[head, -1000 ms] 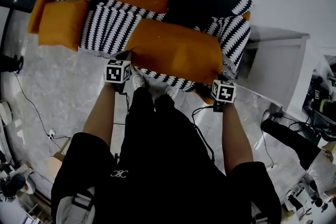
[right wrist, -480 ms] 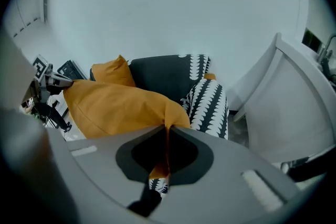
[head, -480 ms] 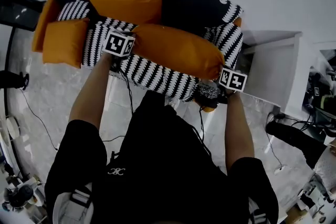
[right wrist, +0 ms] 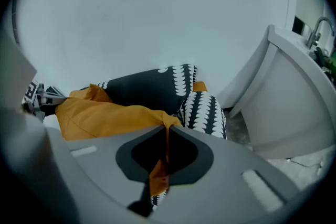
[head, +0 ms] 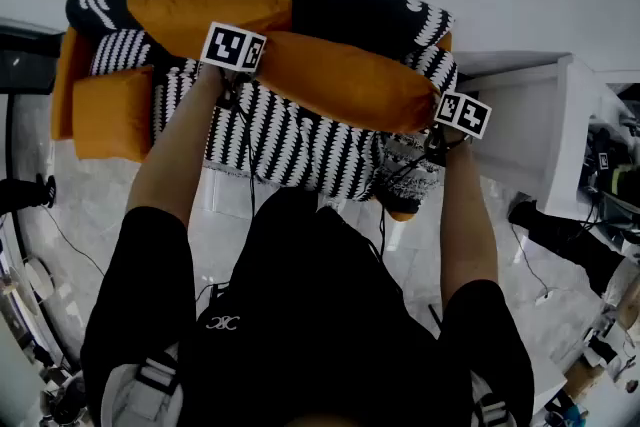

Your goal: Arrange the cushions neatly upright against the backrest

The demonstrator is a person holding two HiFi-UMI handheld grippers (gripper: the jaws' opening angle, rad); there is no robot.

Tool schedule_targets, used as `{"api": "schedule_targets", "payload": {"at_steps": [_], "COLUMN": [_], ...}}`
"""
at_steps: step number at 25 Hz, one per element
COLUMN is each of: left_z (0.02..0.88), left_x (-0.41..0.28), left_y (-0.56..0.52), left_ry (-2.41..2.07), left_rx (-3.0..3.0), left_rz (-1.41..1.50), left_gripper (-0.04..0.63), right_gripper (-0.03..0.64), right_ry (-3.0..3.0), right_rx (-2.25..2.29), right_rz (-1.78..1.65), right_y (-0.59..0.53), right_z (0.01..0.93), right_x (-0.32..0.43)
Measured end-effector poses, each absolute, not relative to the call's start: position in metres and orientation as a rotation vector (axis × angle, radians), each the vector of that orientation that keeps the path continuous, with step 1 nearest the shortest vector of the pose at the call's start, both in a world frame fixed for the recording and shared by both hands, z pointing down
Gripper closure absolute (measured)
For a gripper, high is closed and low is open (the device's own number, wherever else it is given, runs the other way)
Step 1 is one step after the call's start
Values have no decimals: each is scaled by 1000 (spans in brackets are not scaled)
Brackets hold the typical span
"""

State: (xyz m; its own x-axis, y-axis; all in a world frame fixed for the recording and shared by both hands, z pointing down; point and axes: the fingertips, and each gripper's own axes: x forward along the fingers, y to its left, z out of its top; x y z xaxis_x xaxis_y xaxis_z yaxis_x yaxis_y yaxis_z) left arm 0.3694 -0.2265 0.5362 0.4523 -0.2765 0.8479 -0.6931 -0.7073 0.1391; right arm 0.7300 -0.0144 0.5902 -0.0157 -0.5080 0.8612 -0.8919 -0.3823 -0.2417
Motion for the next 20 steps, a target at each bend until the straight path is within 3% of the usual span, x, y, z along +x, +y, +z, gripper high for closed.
{"api": "schedule_targets", "payload": {"at_steps": [10,20], "left_z": [556,615], "left_x": [410,431], "left_y": [-314,-330], "left_ry": [-793,-740], "left_rx": [2227,2181], "left_rz": [1172,1213], "left_gripper": [575,575], "right_gripper": [601,600], "right_ry": [-1329,-1264], "right_rx": [1996,1919], "right_rz": [1427,1310], "right_y": [-122,-161], "right_z": [593,628], "right_x": [780,795]}}
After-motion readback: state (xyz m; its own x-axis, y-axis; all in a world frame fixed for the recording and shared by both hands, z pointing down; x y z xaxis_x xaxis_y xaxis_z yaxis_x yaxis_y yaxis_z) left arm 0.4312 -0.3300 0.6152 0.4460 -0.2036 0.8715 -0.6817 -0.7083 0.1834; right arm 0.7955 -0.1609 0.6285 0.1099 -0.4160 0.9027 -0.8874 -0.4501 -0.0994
